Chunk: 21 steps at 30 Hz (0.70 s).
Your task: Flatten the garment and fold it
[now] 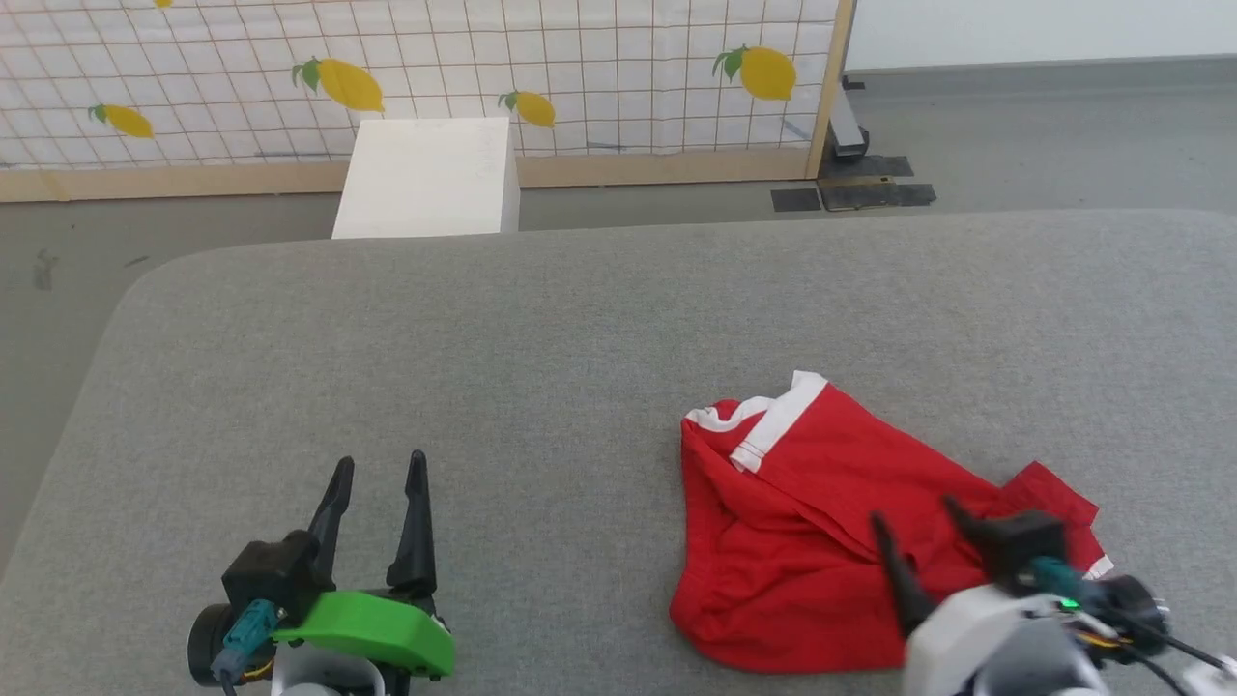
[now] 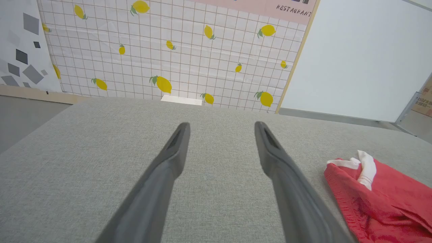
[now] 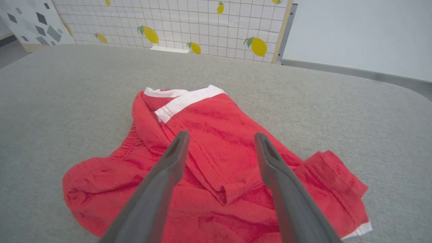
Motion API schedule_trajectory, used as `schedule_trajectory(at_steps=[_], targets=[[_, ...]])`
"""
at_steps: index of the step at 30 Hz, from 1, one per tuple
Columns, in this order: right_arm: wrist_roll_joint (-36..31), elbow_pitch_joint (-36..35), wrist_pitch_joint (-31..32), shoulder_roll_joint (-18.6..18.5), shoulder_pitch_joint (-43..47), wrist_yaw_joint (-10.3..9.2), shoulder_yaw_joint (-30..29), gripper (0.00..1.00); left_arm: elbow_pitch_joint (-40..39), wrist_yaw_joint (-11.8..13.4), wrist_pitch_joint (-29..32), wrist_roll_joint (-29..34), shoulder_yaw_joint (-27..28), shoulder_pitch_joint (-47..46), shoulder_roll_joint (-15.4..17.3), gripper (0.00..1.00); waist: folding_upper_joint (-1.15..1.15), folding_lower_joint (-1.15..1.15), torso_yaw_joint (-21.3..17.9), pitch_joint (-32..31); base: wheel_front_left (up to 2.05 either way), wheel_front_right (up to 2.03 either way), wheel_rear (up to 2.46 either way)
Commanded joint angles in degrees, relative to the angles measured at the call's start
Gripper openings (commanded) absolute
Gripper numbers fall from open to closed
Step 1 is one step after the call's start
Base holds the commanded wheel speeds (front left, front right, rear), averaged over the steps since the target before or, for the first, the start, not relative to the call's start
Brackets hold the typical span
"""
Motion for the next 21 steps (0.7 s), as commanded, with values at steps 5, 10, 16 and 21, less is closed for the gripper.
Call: schedule_trajectory(at_steps=[5, 10, 16, 21], targets=[[-1.3, 3.6, 9.4, -1.4, -4.7, -0.09, 4.6, 1.00, -0.7, -0.2, -0.2, -0.2, -0.5, -0.8, -0.1, 1.00, 0.00, 0.00, 0.9, 2.1, 0.00, 0.00, 0.00], [-2.2, 9.6, 17.2, -2.4, -10.1, -0.09, 6.0, 1.00, -0.9, -0.2, -0.2, -0.4, -1.0, -2.3, -0.1, 1.00, 0.00, 0.00, 2.7, 4.4, 0.00, 0.00, 0.00], [-0.3, 15.2, 21.2, -5.7, -17.0, -0.09, 12.0, 1.00, -1.0, -0.1, -0.2, -0.7, -1.3, -3.9, -0.1, 1.00, 0.00, 0.00, 4.9, 7.2, 0.00, 0.00, 0.00], [4.9, 19.2, 25.1, -8.5, -22.4, -0.09, 16.8, 0.29, -1.3, 0.0, -0.2, -0.9, -2.0, -5.5, -0.1, 1.00, 0.00, 0.00, 6.7, 9.6, 0.00, 0.00, 0.00]])
